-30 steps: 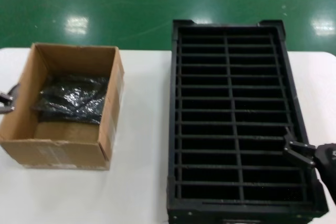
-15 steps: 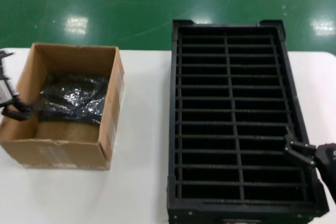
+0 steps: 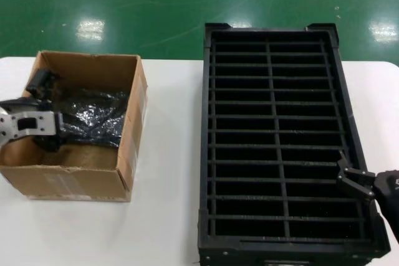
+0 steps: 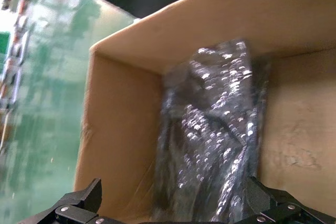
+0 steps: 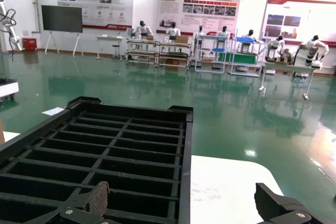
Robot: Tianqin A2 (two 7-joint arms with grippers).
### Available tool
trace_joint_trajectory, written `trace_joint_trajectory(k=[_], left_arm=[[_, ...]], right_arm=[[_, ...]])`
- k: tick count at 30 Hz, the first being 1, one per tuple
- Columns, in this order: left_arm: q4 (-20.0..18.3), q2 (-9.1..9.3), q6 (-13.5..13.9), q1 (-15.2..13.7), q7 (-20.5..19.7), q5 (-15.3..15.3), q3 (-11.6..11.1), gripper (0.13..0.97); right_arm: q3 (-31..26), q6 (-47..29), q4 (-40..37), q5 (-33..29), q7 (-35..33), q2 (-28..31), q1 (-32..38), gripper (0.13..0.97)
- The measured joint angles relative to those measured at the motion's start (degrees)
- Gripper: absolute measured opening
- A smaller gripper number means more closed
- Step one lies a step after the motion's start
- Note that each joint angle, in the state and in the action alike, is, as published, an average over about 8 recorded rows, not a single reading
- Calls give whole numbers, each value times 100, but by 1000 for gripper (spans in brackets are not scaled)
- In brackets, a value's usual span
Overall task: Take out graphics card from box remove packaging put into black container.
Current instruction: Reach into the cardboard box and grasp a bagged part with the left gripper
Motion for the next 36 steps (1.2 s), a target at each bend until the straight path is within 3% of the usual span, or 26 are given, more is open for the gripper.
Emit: trace_joint_trajectory(k=[6,11,16,22,29,36], left_arm=[[817,283,-147,-385,1039,29,15,966],[1125,434,-337,-502,1377,91,59,966],[1237,536,-564,-530,1538,140,92,966],[1285,657,-1050,-506,1767,61,-6,966],[1303,775,-1530,-480,2142,-233,-320,945],[1302,836,-1589,-435,2653,-552,-654,891]], right_arm=[[0,0,0,0,0,0,0,966],[0,0,0,0,0,0,0,966],[0,0,0,0,0,0,0,966],[0,0,0,0,0,0,0,966],[0,0,0,0,0,0,0,966],[0,0,0,0,0,0,0,966]])
